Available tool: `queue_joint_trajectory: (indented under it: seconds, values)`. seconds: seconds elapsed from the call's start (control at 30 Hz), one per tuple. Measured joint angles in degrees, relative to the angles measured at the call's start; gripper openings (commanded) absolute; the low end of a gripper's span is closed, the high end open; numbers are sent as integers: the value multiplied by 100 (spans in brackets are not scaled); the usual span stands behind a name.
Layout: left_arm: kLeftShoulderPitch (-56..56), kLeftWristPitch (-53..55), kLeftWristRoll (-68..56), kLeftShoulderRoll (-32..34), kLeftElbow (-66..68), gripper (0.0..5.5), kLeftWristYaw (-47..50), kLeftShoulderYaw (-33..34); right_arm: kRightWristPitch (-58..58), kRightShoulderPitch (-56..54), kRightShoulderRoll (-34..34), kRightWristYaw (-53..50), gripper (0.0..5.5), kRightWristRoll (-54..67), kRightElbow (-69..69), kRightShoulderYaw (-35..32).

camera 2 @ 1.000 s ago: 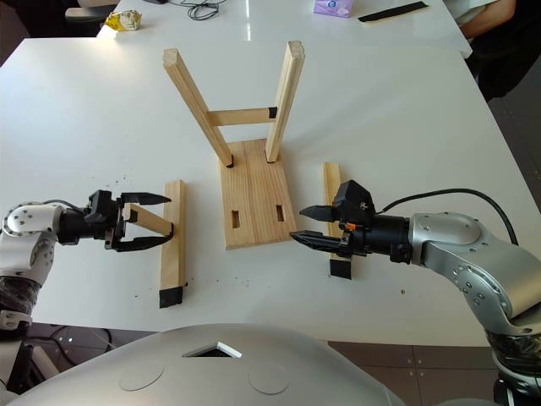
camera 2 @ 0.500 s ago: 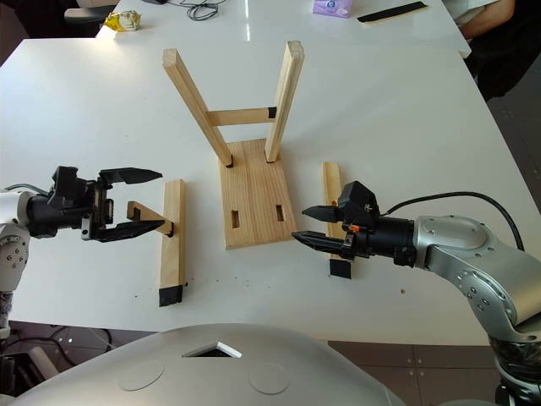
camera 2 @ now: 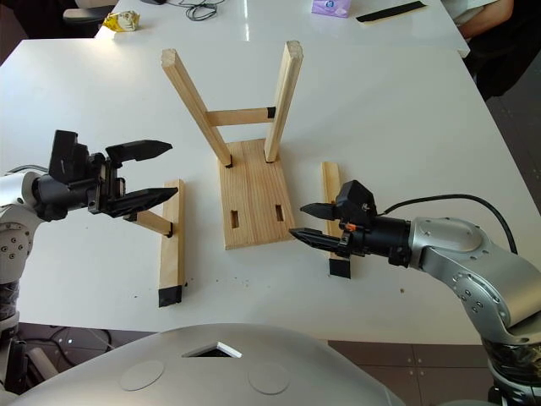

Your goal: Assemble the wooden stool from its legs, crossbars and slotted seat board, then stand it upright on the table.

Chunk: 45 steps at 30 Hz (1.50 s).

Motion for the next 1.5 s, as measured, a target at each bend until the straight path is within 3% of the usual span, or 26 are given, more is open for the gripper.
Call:
queue_joint_trajectory:
  seconds: [0.43,0.77,0.97,1.07,1.2,1.33,1.5]
  values:
    - [-278,684,-604,183,-325,378,-62,203,-18,179,176,-201,260,-23,-136,18]
    - [-1962,1325,-1480,236,38,378,524,784,-14,224,190,-207,260,-12,-183,-1]
    - [-1714,1541,-1714,291,-175,378,584,982,11,263,133,-148,260,13,-204,-37]
    - [-824,1261,-1315,91,-325,378,392,788,64,276,70,-92,260,107,-209,-51]
    - [642,-69,-154,-621,-55,378,-57,-98,117,240,-13,11,260,127,-97,-7]
    - [516,-792,155,-746,317,378,-236,-235,178,-10,-129,149,260,195,42,-17]
    - [27,-718,244,-719,752,378,-208,-254,179,-96,-83,98,260,200,41,-13]
